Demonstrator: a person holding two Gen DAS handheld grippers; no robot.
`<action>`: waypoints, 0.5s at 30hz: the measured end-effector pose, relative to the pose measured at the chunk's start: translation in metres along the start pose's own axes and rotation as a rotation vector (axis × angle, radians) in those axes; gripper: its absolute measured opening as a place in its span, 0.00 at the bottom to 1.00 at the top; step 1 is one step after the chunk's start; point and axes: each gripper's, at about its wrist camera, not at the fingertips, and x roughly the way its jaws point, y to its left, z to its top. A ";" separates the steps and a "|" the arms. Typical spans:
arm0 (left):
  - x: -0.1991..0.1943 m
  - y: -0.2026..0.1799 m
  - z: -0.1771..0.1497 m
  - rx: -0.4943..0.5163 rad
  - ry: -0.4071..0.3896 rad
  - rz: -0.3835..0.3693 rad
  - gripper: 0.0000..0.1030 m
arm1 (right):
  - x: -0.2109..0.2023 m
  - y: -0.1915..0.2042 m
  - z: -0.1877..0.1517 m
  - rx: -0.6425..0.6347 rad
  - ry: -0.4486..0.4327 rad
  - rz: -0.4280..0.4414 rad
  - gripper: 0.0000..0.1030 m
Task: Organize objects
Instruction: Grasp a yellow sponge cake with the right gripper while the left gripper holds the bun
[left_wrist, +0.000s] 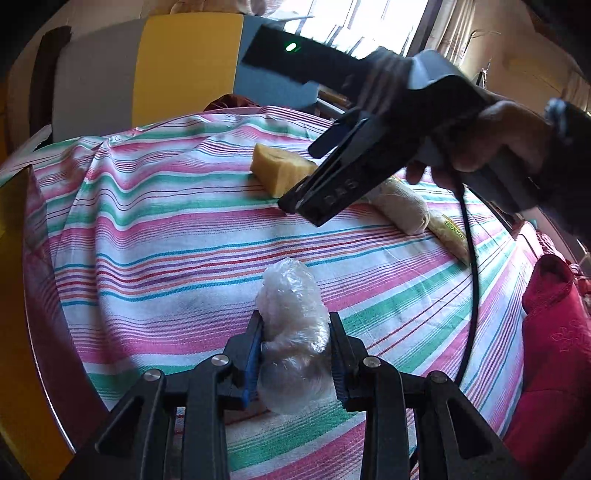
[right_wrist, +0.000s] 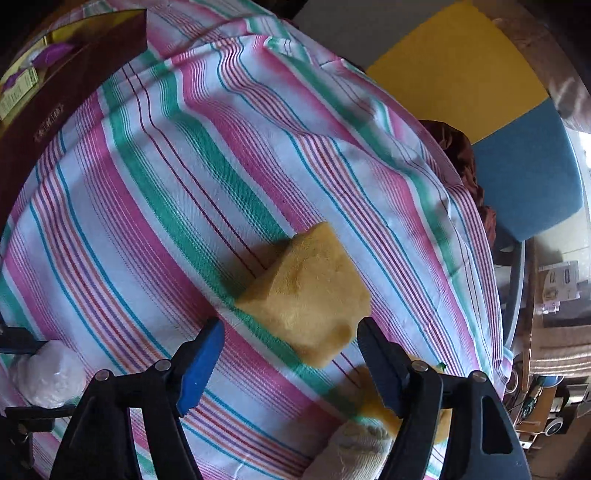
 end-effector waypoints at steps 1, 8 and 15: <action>0.000 0.001 0.000 -0.003 -0.001 -0.003 0.32 | 0.000 0.000 0.002 -0.011 -0.004 -0.003 0.75; -0.001 0.008 0.004 -0.073 0.033 -0.039 0.34 | -0.003 -0.027 0.002 0.011 -0.017 0.027 0.79; 0.000 0.006 0.003 -0.068 0.039 -0.040 0.34 | 0.017 -0.044 0.002 0.115 -0.010 0.156 0.71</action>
